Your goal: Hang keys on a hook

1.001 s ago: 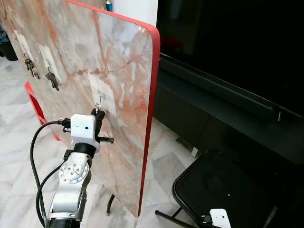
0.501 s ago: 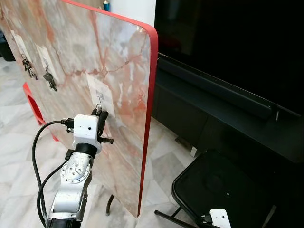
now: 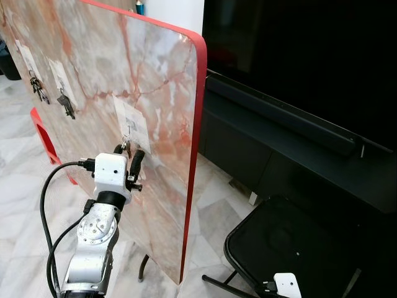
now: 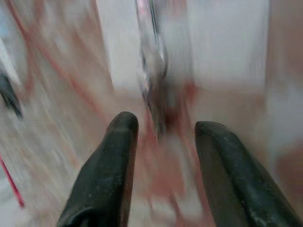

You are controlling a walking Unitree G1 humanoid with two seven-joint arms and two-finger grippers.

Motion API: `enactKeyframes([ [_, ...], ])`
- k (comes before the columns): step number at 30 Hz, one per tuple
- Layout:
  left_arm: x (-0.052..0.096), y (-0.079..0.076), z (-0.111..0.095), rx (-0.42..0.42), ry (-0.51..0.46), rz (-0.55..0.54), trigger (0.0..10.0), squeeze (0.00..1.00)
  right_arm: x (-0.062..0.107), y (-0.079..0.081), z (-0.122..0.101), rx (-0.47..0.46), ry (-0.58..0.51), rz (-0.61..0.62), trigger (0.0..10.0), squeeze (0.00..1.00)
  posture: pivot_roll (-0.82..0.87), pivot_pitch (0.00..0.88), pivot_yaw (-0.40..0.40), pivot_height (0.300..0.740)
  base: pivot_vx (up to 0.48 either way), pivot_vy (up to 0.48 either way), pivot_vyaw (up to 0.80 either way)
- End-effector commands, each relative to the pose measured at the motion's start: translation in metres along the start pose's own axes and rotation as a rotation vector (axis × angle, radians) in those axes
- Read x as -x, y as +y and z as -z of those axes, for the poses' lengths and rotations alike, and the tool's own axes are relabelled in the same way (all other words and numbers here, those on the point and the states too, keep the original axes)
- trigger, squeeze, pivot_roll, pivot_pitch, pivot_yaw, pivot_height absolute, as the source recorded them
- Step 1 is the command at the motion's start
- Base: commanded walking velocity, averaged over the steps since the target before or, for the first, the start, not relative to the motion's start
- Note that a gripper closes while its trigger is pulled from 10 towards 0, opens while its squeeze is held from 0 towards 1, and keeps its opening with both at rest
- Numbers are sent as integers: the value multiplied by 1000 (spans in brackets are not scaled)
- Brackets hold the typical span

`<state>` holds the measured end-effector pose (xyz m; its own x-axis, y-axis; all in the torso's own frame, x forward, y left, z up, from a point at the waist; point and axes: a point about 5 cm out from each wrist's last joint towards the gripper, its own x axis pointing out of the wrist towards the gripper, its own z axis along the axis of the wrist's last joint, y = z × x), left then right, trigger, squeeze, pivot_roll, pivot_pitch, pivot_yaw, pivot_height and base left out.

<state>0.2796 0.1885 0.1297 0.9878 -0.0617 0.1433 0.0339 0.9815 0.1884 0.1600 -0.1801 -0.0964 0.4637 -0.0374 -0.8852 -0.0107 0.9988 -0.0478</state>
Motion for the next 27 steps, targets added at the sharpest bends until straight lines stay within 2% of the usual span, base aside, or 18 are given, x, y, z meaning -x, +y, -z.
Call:
enactKeyframes([
  [1, 7, 2, 12, 6, 41, 2, 10000, 1000, 0, -3, 2, 2, 3, 7, 10000, 0, 50, 0, -88, 740, 0, 0, 0],
  [5, 13, 2, 20, 12, 65, -3, 10000, 1000, 0, -3, 2, 2, 3, 7, 10000, 0, 54, 0, -89, 740, 0, 0, 0],
  [10, 22, 1, 41, 16, 150, -11, 10000, 1000, 0, -3, 2, 4, 5, 6, 10000, 0, 55, 0, -88, 740, 0, 0, 0],
  [11, 24, 1, 46, 13, 173, -5, 10000, 827, 0, -3, 2, 4, 5, 6, 10000, 0, 55, 0, -88, 740, 0, 0, 0],
  [12, 26, 0, 52, 3, 197, 0, 10000, 0, 0, -3, 2, 5, 5, 6, 10000, 0, 55, 0, -88, 740, 0, 0, 0],
  [14, 45, 3, 95, -35, 385, 0, 10000, 0, 0, -3, 2, 5, 5, 4, 10000, 0, 56, 0, -78, 740, 0, 0, 0],
  [15, 45, 3, 95, -35, 385, 0, 10000, 0, 0, -3, 2, 5, 5, 4, 10000, 0, 56, 0, -78, 740, 0, 0, 0],
  [17, 62, 9, 122, -68, 518, -22, 10000, 0, 0, -2, 3, 5, 5, 3, 10000, 0, 50, 0, -74, 740, 0, 0, 0],
  [20, 69, 11, 132, -66, 575, -32, 10000, 0, 0, -2, 3, 5, 5, 2, 10000, 0, 50, 0, -74, 740, 0, 0, 0],
  [21, 83, 13, 148, -81, 684, -45, 10000, 0, 1, -2, 4, 5, 7, 2, 10000, 0, 50, 0, -69, 740, 0, 0, 0],
  [23, 96, 15, 161, -100, 781, -56, 10000, 0, 1, -1, 4, 5, 8, 2, 10000, 0, 54, 0, -66, 740, 0, 0, 0],
  [24, 112, 15, 173, -127, 886, -56, 10000, 0, 1, -1, 4, 5, 10, 2, 10000, 0, 52, 0, -62, 740, 0, 0, 0],
  [27, 134, 13, 185, -139, 991, -39, 10000, 0, 1, 0, 5, 5, 11, 0, 10000, 0, 41, 0, -55, 740, 0, 0, 0],
])
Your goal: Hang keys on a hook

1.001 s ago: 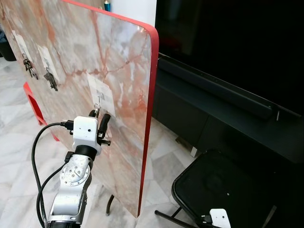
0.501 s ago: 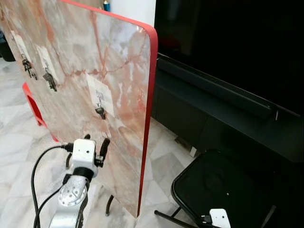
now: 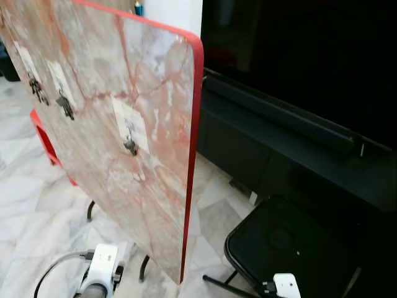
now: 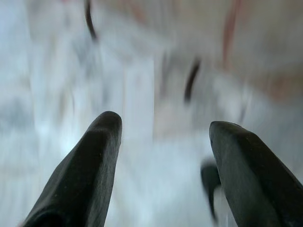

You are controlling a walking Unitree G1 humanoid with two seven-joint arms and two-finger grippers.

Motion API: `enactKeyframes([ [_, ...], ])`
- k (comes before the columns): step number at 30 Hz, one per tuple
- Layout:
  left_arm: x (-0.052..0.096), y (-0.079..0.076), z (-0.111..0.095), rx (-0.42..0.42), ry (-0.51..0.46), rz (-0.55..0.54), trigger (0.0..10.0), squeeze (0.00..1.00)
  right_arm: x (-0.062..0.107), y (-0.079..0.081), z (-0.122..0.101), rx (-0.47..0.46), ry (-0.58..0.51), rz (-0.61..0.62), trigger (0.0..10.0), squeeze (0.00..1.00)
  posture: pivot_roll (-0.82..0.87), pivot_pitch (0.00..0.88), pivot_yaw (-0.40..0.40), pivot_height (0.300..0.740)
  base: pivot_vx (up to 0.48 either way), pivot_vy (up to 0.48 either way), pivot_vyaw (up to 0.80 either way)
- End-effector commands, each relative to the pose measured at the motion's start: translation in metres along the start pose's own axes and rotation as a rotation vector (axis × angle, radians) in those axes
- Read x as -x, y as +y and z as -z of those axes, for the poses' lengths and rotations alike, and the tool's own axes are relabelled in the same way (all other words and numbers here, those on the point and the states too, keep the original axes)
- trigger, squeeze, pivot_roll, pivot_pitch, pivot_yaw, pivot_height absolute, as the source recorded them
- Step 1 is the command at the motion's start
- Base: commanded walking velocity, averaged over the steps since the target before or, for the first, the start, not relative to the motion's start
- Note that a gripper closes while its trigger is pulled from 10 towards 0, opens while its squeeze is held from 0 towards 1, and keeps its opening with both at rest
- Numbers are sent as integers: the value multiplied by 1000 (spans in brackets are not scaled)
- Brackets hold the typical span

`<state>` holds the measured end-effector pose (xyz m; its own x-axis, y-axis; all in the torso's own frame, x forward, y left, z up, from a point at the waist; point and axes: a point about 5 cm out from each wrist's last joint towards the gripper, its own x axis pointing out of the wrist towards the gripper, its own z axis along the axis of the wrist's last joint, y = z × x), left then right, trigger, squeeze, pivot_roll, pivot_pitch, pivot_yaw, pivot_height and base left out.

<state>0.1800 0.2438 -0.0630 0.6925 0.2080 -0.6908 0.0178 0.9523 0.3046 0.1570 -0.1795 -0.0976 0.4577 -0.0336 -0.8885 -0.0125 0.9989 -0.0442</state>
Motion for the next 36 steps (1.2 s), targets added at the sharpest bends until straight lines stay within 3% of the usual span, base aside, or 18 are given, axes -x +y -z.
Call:
enactKeyframes([
  [1, 2, -3, 13, -28, 59, 4, 10000, 0, 0, -1, 2, 4, 4, 5, 10000, 0, 35, 0, -52, 740, 0, 0, 0],
  [2, 6, -3, 26, -31, 112, -2, 10000, 0, 0, 0, 2, 8, 4, 4, 10000, 0, 31, 0, -49, 740, 0, 311, 0],
  [6, 12, -1, 46, -17, 181, -38, 10000, 0, 0, 0, 3, 13, 6, 5, 10000, 0, 35, 0, -53, 740, 0, 480, 0],
  [36, 10, -15, 46, 1, 199, 7, 10000, 0, 0, -2, 5, 18, 36, 19, 10000, 0, 31, 0, -56, 740, 0, 480, -53],
])
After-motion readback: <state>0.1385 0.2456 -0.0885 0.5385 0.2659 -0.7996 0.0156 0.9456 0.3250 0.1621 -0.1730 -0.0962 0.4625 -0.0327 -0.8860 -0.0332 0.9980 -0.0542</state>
